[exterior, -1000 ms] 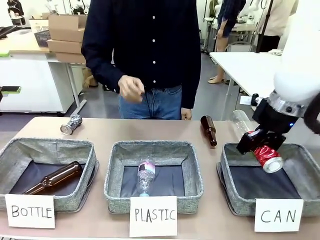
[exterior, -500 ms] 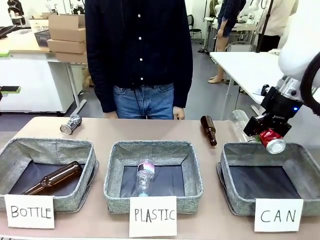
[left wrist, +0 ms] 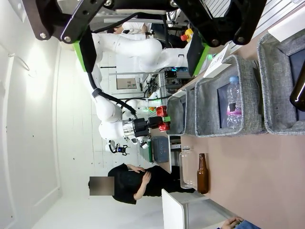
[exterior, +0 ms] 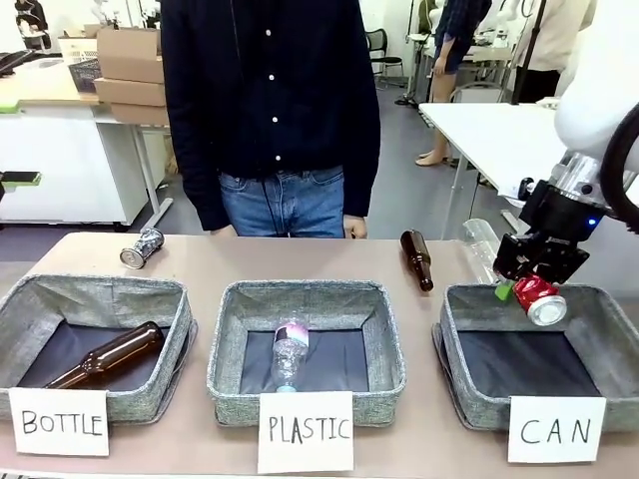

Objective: Sort the can waste into the basket.
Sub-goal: Pick up the can waste from the table and place it in the right Fabric basket.

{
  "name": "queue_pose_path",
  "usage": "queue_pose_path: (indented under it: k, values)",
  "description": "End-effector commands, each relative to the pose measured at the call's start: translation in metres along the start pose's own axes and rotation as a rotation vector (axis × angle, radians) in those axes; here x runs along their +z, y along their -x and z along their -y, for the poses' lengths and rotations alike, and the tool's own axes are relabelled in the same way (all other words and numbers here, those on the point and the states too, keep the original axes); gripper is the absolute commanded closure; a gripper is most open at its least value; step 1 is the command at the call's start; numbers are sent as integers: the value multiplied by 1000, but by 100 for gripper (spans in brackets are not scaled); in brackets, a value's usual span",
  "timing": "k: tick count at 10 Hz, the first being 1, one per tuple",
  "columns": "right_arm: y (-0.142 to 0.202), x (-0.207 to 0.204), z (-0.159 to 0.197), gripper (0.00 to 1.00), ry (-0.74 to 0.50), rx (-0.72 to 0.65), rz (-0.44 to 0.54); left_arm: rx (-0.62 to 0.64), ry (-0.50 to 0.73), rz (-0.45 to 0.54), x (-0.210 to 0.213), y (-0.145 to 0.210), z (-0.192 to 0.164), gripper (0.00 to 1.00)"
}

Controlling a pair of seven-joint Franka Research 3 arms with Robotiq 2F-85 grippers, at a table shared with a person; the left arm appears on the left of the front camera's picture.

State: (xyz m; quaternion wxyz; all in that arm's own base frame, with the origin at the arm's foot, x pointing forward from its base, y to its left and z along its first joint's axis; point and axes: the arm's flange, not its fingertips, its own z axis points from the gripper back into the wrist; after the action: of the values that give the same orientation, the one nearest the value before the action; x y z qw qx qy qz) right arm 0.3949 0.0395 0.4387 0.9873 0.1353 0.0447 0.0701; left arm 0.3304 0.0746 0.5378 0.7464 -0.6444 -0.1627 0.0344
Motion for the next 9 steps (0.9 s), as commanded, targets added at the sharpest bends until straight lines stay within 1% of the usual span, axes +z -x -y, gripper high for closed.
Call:
queue_pose_path:
  k: [1, 2, 8, 9]
  values:
    - [0, 5, 3, 8, -22, 23, 3, -23, 27, 2, 0, 0, 2, 0]
    - [0, 4, 3, 0, -22, 24, -3, -23, 27, 2, 0, 0, 2, 0]
    - [-4, 3, 1, 0, -51, 32, -30, -23, 27, 2, 0, 0, 2, 0]
    - [-4, 7, -7, 0, -187, 114, -11, -23, 27, 2, 0, 0, 2, 0]
